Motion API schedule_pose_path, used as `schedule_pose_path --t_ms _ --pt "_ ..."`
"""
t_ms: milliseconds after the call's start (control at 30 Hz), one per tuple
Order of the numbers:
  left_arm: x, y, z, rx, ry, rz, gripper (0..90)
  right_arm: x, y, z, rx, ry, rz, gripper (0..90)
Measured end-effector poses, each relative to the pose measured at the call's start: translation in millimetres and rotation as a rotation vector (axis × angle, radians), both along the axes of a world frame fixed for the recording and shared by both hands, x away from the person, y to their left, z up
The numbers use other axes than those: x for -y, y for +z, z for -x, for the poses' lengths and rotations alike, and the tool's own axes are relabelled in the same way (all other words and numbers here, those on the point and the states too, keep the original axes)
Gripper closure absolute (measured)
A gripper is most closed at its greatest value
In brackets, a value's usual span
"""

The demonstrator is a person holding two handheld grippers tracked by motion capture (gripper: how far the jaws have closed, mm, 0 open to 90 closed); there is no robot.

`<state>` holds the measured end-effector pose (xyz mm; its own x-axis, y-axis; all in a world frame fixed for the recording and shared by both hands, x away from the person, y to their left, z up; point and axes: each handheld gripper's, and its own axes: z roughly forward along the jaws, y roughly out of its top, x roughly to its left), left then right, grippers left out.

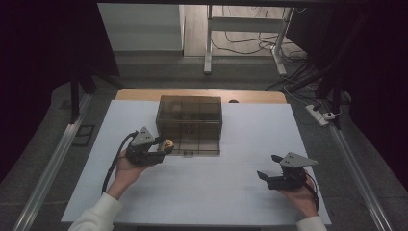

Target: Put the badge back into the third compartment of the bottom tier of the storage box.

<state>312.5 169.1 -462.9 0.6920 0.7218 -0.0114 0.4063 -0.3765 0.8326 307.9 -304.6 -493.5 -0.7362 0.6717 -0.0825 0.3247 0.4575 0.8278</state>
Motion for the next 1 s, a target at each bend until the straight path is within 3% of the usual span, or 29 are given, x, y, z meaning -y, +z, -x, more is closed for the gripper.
schedule_pose_path --t_ms 633,1000 --pt "22.3 -5.8 -12.3 -0.021 -0.036 -0.005 46.3 -0.7 -0.6 0.2 -0.004 0.003 0.003 15.8" --pt "40.1 -1.5 -23.2 -0.019 -0.057 0.000 46.3 1.2 -0.3 0.2 -0.005 -0.003 -0.001 15.8"
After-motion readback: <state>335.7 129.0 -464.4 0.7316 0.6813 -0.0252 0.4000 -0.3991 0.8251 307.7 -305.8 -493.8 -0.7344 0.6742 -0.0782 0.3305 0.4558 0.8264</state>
